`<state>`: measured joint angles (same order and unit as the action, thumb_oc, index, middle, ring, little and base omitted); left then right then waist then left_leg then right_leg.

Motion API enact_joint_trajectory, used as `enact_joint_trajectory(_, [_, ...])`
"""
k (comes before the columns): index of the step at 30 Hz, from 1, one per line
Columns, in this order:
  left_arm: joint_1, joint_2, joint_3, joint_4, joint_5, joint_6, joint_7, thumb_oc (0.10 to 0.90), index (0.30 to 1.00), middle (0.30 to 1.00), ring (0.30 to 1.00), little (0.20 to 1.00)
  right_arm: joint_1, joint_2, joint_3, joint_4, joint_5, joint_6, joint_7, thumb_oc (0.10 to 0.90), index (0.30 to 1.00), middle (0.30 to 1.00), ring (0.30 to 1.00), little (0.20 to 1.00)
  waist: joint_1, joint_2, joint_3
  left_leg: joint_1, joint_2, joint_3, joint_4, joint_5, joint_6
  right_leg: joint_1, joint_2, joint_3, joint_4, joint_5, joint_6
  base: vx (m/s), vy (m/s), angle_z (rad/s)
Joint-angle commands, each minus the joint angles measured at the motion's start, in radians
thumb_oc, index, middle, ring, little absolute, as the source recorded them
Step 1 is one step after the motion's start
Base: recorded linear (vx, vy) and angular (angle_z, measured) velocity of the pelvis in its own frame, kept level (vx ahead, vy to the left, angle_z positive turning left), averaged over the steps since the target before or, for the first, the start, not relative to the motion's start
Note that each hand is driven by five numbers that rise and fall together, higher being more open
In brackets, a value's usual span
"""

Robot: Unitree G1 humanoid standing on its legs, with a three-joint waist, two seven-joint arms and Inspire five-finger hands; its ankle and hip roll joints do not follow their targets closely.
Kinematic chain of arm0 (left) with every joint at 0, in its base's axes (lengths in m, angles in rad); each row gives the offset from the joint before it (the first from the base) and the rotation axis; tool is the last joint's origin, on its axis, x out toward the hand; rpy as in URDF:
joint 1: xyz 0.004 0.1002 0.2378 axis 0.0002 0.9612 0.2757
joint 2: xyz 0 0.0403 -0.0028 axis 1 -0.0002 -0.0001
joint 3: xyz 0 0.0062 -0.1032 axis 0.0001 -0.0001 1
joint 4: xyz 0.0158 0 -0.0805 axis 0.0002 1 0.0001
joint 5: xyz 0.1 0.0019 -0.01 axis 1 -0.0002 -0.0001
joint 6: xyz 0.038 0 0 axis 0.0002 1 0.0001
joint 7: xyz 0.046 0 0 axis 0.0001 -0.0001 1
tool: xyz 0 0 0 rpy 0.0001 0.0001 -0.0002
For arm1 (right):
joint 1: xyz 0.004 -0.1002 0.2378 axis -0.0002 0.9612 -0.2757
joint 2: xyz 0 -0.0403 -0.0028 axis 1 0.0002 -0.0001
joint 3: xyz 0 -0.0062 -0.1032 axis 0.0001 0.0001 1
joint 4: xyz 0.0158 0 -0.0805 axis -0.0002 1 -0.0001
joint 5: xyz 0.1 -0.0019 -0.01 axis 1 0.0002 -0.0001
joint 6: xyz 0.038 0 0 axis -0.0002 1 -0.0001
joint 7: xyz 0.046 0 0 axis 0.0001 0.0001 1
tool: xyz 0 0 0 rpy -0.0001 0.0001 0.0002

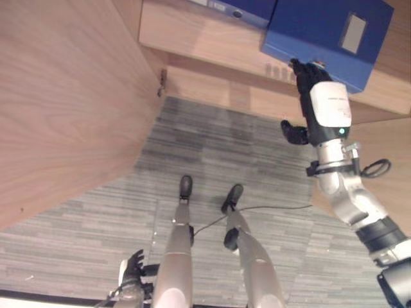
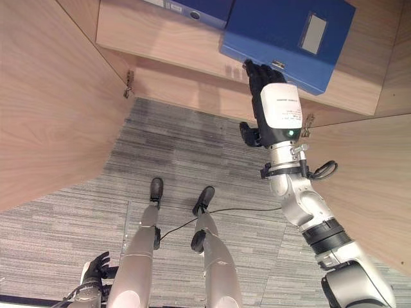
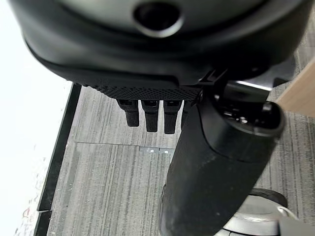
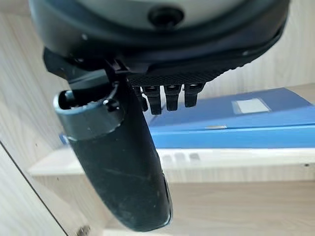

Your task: Put the empty folder in the office cabinet

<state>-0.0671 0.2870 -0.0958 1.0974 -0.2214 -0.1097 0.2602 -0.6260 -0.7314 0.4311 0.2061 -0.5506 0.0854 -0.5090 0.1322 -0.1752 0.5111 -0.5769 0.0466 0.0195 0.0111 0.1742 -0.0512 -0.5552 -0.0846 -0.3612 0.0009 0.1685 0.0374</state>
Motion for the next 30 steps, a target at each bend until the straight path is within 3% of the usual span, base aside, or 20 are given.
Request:
enact_joint_trajectory(1, [0.100,-0.004,0.026,0.059,0.006,0.025,0.042,0.800,0.900,0.900,0.900,0.900,-0.114,-0.043,-0.029,-0.060,-0.034,-0.003,-0.092,0.800,0.900,0.900,0.900,0.900,-0.005,-0.033,0.009,0.012,-0.056,-0.016,0.047,-0.107,0.034,0.027,-0.040,0.002,-0.011,0.016,0.105,0.00,0.000,0.00])
enact_joint_trajectory(25, [0.110,0.023,0.016,0.070,0.012,0.013,0.043,0.800,0.900,0.900,0.900,0.900,-0.224,-0.051,0.041,0.148,0.022,0.024,-0.108,0.800,0.900,0.900,0.900,0.900,0.006,-0.026,0.009,-0.002,-0.060,-0.015,0.046,-0.105,0.032,0.007,-0.041,0.001,-0.011,0.024,0.104,0.00,-0.001,0.00])
enact_joint_trajectory(26, [0.110,0.023,0.016,0.071,0.012,0.013,0.043,0.800,0.900,0.900,0.900,0.900,-0.228,-0.050,0.040,0.158,0.026,0.026,-0.108,0.800,0.900,0.900,0.900,0.900,0.011,-0.021,0.009,0.017,-0.051,-0.025,0.042,-0.132,0.025,0.022,-0.030,0.015,-0.013,0.005,0.115,0.08,-0.026,0.00])
enact_joint_trajectory(28, [0.111,0.026,0.015,0.072,0.012,0.012,0.042,0.800,0.900,0.900,0.900,0.900,-0.245,-0.052,0.047,0.183,0.036,0.027,-0.105,0.800,0.900,0.900,0.900,0.900,0.015,-0.020,0.009,0.014,-0.050,-0.026,0.041,-0.130,0.025,0.020,-0.029,0.014,-0.013,0.005,0.115,0.00,-0.008,0.02])
enact_joint_trajectory(29, [0.113,0.027,0.014,0.070,0.012,0.011,0.042,0.800,0.900,0.900,0.900,0.900,-0.250,-0.052,0.052,0.196,0.042,0.028,-0.107,0.800,0.900,0.900,0.900,0.900,0.012,-0.023,0.009,-0.006,-0.059,-0.016,0.044,-0.104,0.032,0.004,-0.040,0.000,-0.012,0.024,0.104,0.00,0.000,0.00])
enact_joint_trajectory(30, [0.111,0.029,0.013,0.070,0.010,0.011,0.042,0.800,0.900,0.900,0.900,0.900,-0.265,-0.057,0.060,0.211,0.049,0.027,-0.104,0.800,0.900,0.900,0.900,0.900,0.016,-0.018,0.009,0.010,-0.052,-0.028,0.041,-0.128,0.025,0.019,-0.030,0.014,-0.014,0.007,0.114,0.00,0.000,0.00])
